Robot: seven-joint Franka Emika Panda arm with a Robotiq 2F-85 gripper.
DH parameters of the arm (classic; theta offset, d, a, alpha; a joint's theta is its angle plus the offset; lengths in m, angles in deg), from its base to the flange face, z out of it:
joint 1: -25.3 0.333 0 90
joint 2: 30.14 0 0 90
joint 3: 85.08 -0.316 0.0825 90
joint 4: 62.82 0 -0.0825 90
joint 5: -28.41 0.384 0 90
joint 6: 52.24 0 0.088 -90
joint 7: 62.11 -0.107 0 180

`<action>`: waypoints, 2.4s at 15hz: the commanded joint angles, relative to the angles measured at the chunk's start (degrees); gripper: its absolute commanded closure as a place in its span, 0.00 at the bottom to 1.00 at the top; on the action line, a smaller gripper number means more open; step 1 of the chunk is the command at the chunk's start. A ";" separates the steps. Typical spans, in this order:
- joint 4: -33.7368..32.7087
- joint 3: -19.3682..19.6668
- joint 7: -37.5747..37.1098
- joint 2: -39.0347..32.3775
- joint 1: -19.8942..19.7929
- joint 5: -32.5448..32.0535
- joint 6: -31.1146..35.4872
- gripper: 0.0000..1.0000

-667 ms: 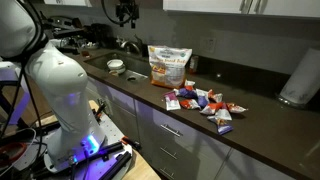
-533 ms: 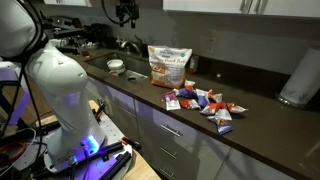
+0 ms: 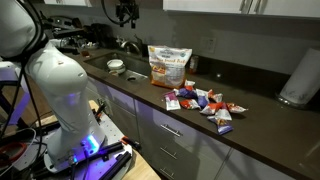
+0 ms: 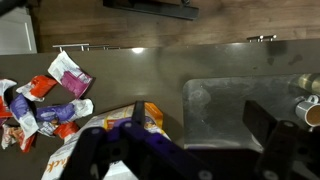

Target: Put one sachet in the packet

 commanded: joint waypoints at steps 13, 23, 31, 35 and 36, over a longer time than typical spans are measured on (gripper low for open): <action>-6.80 8.25 -0.44 -19.87 -3.61 -10.68 5.21 0.00; 1.02 16.31 3.88 -17.63 -9.21 -9.38 17.33 0.00; 7.26 20.50 8.21 -18.18 -13.00 -5.95 28.56 0.00; 7.01 19.94 8.46 -18.66 -12.60 -6.04 29.88 0.00; 6.93 19.80 7.93 -19.01 -12.55 -7.15 31.04 0.00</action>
